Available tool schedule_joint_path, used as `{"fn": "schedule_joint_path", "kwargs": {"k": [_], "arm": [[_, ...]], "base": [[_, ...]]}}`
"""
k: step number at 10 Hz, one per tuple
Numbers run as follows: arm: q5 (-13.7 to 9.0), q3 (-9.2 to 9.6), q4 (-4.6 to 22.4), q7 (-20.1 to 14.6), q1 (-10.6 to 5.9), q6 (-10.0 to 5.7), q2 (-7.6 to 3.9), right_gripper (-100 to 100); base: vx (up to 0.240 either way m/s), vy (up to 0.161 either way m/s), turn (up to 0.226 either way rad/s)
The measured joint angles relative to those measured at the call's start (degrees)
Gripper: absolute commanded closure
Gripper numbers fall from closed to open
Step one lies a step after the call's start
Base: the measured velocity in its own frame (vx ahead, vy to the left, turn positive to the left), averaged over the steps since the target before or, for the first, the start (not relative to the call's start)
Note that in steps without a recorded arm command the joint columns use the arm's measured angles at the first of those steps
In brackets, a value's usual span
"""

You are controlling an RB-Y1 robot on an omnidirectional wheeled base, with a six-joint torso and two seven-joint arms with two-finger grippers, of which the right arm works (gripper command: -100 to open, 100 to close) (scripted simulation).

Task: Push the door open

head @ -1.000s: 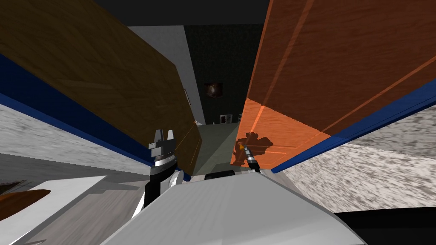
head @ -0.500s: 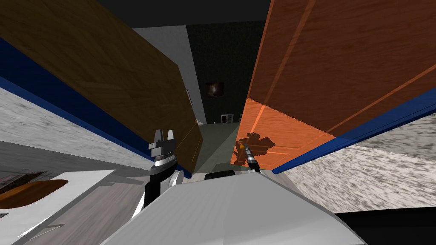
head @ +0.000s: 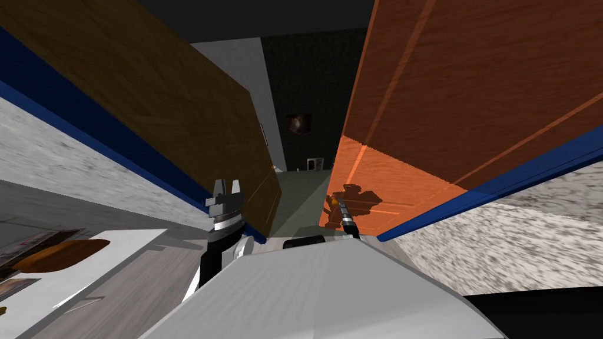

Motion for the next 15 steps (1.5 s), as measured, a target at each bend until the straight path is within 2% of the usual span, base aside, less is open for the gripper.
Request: {"fn": "schedule_joint_path", "kwargs": {"k": [7,15], "arm": [[-4.7,1.56,-1.1,-10.1,0.67,0.62,0.15,-100],[-11.2,3.31,-2.6,-21.5,1.73,1.42,0.20,-100]], "base": [[-0.038,-0.007,0.052],[-0.047,-0.011,0.058]]}}
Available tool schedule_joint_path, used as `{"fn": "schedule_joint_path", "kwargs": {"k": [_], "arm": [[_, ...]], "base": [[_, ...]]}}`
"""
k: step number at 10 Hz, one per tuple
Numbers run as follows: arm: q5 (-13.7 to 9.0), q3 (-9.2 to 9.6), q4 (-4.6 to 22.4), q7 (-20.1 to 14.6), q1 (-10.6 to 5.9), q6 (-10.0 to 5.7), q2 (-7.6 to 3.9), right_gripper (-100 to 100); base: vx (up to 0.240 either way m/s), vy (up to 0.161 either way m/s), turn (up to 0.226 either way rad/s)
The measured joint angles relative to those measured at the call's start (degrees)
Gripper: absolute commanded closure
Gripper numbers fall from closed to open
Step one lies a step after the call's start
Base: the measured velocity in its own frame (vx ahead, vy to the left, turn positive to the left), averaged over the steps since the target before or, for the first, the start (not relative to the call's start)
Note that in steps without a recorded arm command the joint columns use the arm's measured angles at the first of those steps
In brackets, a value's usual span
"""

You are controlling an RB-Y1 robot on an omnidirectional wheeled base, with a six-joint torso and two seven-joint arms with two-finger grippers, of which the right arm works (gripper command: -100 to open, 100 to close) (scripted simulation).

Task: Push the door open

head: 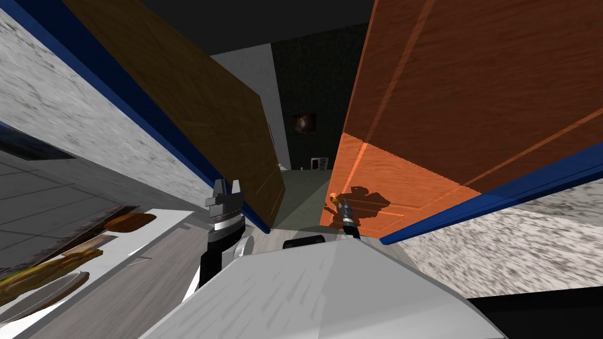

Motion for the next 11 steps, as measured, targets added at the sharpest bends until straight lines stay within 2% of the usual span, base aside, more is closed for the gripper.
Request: {"fn": "schedule_joint_path", "kwargs": {"k": [8,10,11], "arm": [[-5.6,1.48,-1.3,-9.9,1.09,0.83,0.15,-100],[-7.0,1.87,-2.6,-12.1,1.81,1.56,0.34,-100],[-7.9,2.08,-2.2,-13.5,1.65,1.34,0.32,-100]], "base": [[-0.039,-0.008,0.050],[-0.043,0.000,0.040],[-0.036,0.001,0.028]]}}
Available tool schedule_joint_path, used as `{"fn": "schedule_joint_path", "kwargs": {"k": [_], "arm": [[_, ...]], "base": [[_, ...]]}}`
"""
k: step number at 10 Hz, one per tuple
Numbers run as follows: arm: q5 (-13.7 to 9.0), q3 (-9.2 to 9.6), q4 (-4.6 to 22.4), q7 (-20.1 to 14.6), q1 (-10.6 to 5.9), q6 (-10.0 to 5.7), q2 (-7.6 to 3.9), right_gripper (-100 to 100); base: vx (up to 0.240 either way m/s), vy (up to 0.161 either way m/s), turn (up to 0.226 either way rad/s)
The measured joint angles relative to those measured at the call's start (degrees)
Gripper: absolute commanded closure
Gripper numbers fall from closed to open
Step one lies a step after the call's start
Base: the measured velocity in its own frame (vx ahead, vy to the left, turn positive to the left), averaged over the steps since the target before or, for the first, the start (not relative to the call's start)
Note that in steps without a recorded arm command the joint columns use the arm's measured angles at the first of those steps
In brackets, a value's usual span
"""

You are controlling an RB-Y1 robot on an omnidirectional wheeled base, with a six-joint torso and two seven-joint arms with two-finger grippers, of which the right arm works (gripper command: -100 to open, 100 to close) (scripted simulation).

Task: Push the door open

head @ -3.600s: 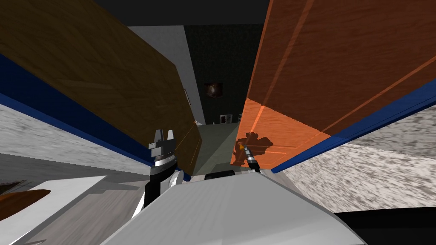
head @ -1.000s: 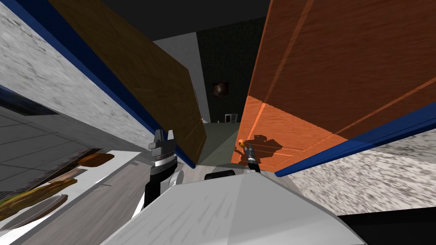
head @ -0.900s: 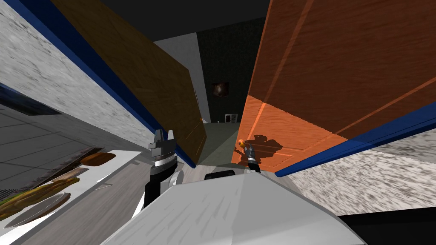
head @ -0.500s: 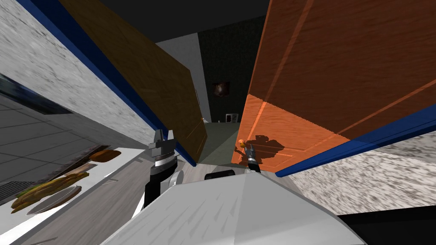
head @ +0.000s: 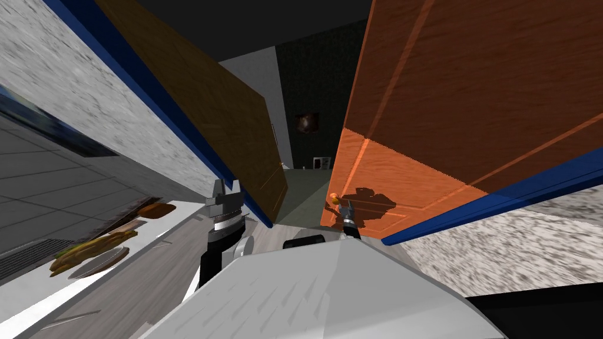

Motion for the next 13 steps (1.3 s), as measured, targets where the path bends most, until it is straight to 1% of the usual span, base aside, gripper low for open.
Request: {"fn": "schedule_joint_path", "kwargs": {"k": [1,2,3,4,5,6,7,8,9,10,12,13], "arm": [[-0.5,0.17,-0.6,-1.0,0.47,0.23,0.05,-100],[-1.4,0.35,-0.1,-2.3,0.23,0.04,0.12,-100],[-1.9,0.50,-0.8,-3.3,0.50,0.57,0.08,-100],[-2.8,0.68,-0.1,-4.7,0.16,0.30,0.03,-100],[-3.3,0.77,1.0,-5.9,-0.35,-0.36,-0.05,-100],[-4.2,1.01,0.1,-7.2,0.28,-0.06,0.14,-100],[-4.7,1.22,0.6,-8.5,0.06,-0.25,-0.08,-100],[-5.5,1.42,0.4,-10.0,0.24,-0.16,-0.05,-100],[-6.7,1.69,0.0,-11.5,0.64,0.00,0.20,-100],[-7.2,1.89,-0.7,-12.6,1.05,0.30,0.51,-100],[-8.6,2.23,-1.3,-15.2,1.40,0.97,0.39,-100],[-9.5,2.28,-2.0,-16.6,1.60,1.83,0.19,-100]], "base": [[-0.043,-0.007,0.052],[-0.041,-0.005,0.022],[-0.045,-0.003,0.063],[-0.037,-0.014,0.061],[-0.042,-0.013,0.081],[-0.037,-0.007,0.034],[-0.035,0.009,0.034],[-0.058,-0.005,0.096],[-0.056,-0.016,0.035],[-0.044,0.001,0.059],[-0.038,0.003,0.049],[-0.017,0.001,0.014]]}}
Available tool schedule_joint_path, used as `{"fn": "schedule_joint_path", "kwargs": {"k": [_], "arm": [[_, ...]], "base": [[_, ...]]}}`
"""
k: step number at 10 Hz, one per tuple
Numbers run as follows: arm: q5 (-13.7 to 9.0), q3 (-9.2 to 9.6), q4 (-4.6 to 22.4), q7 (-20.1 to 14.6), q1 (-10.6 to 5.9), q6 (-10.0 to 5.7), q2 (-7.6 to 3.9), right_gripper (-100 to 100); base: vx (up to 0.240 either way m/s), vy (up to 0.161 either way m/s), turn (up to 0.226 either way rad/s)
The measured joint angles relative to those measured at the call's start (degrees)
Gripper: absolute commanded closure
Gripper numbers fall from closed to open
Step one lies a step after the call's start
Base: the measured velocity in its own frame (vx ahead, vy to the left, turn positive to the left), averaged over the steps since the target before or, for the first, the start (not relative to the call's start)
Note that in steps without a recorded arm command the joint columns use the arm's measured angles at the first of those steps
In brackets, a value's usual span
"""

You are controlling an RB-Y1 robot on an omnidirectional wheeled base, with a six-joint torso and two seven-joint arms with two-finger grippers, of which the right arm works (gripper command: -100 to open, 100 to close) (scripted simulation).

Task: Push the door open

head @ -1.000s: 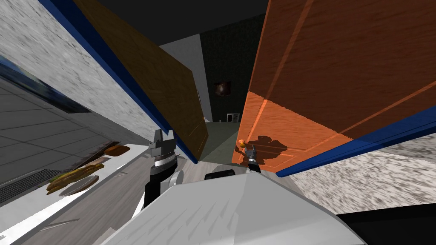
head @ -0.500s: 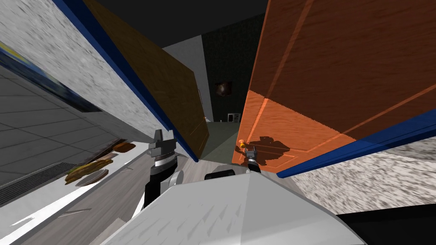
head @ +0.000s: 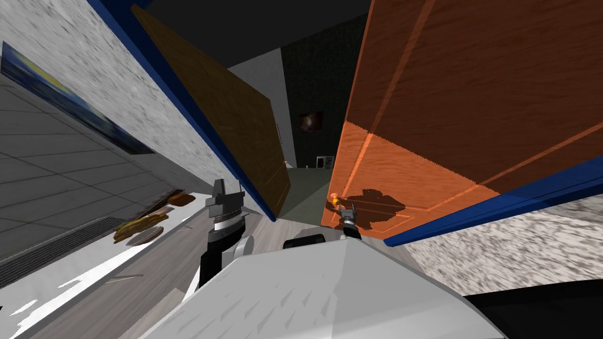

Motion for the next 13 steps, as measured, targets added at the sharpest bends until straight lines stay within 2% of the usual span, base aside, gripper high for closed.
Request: {"fn": "schedule_joint_path", "kwargs": {"k": [1,2,3,4,5,6,7,8,9,11,13], "arm": [[-0.4,0.09,0.3,-0.8,-0.23,-0.03,0.39,-100],[-0.4,0.35,1.1,-1.2,-0.45,-0.71,0.60,-100],[-1.0,0.57,-0.1,-2.3,0.47,-0.37,0.83,-100],[-1.3,0.89,0.0,-3.5,0.74,-0.48,0.73,-100],[-2.1,1.06,1.9,-5.3,-0.46,-1.04,0.49,-100],[-2.5,1.26,1.8,-6.2,-0.31,-1.20,0.83,-100],[-2.6,1.33,-0.1,-6.2,0.76,-0.27,0.97,-100],[-3.2,1.43,0.4,-7.3,0.38,-0.14,1.02,-100],[-4.2,1.57,-0.4,-8.6,0.80,0.40,1.20,-100],[-5.0,2.26,0.2,-11.5,0.65,-0.13,1.41,-100],[-5.9,2.60,-0.9,-13.6,1.45,0.34,1.95,-100]], "base": [[0.005,-0.002,-0.015],[-0.026,0.006,0.101],[-0.027,0.004,0.049],[-0.033,0.000,0.060],[-0.035,-0.003,0.011],[-0.021,0.007,-0.012],[-0.016,0.005,0.022],[-0.036,-0.005,0.141],[-0.037,-0.013,0.049],[-0.024,0.007,0.015],[-0.033,0.014,0.040]]}}
